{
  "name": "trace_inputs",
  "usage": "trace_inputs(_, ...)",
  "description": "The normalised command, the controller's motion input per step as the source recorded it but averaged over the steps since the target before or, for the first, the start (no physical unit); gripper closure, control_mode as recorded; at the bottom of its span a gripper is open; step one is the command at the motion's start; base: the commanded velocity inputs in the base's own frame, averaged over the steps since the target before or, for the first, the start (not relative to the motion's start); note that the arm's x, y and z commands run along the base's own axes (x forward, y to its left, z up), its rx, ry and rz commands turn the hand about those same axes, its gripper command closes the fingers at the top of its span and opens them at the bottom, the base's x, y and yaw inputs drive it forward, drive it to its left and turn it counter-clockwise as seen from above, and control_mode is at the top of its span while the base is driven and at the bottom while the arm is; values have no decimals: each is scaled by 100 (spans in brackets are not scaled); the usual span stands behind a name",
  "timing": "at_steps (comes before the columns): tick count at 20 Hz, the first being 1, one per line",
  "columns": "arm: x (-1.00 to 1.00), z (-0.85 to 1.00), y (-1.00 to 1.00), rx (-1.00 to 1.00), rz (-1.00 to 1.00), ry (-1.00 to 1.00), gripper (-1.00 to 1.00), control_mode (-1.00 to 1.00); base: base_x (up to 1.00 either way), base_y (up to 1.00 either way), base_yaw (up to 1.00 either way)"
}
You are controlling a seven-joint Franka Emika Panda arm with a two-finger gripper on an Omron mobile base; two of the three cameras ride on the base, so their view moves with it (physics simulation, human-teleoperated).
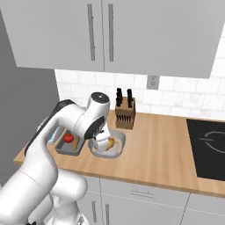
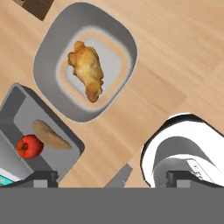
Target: Take the meat container that has the chicken drumstick and place it on the second highest rack of the freezer. Then take the vegetable container that has the sweet potato and tomato and place it on the highest rack of the freezer.
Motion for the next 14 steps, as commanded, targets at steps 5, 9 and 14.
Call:
trace_inputs(5,12,-3,-9,0,-1,0,-100,-100,0,0,0)
trace_inputs(9,24,-15,-19,0,-4,0,-100,-100,0,0,0)
trace_inputs(14,4,-34,-8,2,-5,1,-100,-100,0,0,0)
